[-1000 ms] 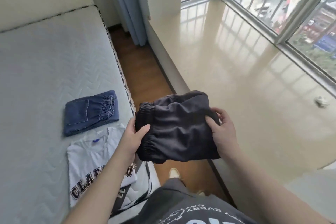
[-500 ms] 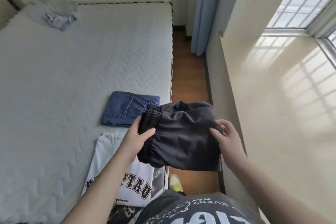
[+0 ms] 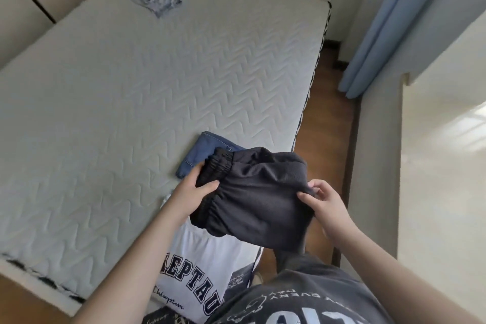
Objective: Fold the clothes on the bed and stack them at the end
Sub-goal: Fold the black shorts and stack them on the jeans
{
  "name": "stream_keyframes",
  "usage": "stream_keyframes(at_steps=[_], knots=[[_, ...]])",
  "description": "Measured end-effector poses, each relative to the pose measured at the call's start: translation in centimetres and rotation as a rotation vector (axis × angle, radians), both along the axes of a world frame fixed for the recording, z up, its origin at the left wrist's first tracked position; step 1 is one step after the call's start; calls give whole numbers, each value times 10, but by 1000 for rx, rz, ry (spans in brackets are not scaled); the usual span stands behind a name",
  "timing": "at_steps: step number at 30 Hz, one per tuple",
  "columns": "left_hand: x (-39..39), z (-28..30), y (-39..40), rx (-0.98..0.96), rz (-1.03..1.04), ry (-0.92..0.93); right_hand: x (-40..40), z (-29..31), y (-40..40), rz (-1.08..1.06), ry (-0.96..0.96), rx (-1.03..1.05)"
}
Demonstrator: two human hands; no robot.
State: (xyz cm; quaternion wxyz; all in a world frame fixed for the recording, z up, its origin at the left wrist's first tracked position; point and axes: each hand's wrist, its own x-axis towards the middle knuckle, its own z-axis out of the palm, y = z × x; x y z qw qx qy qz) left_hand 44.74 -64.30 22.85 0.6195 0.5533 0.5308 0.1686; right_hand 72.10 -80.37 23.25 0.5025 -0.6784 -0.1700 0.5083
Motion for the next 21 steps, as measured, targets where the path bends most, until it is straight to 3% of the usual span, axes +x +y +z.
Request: stream_keyframes(at_steps=[8, 14, 21], knots=[[33, -16, 74, -11, 125, 221, 63, -39, 128, 246, 138, -181], [44, -37, 121, 138, -25, 565, 72, -72, 199, 392, 171, -308], [21, -93, 156, 115, -29, 588, 40, -137, 222, 387, 212, -488]])
